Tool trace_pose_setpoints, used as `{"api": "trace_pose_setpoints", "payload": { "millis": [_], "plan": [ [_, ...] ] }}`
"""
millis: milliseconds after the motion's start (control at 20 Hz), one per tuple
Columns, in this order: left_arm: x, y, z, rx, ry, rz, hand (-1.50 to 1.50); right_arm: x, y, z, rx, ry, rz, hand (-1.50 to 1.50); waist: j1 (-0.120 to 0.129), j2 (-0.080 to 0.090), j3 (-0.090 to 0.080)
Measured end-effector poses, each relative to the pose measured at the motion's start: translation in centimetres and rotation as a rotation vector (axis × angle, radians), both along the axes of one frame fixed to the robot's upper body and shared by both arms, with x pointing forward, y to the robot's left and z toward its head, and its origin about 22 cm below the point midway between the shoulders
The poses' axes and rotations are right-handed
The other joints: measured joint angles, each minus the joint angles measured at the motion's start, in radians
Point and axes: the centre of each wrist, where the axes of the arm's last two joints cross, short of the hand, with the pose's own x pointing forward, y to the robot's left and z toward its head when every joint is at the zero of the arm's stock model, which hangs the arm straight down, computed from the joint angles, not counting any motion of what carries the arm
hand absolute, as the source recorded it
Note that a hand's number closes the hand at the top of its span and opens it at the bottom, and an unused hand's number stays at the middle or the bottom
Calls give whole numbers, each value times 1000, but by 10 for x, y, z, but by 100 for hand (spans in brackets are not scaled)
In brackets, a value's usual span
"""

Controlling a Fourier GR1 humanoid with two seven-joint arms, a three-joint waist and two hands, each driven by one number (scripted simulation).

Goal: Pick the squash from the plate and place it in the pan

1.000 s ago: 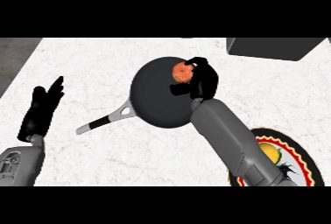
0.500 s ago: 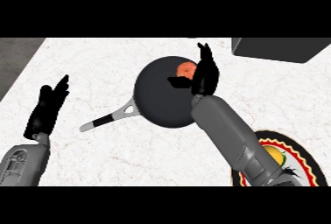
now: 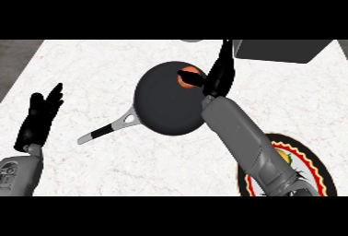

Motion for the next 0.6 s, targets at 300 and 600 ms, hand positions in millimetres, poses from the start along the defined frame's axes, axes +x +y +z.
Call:
{"api": "trace_pose_setpoints", "payload": {
  "millis": [300,600],
  "plan": [
    [-18,14,-10,1,19,67,0,-21,-5,-21,49,-27,-39,-150,-65,-21,-1],
    [-36,28,-20,2,39,123,0,-56,-33,-32,96,-78,-49,-150,-120,-36,-3]
  ]
}}
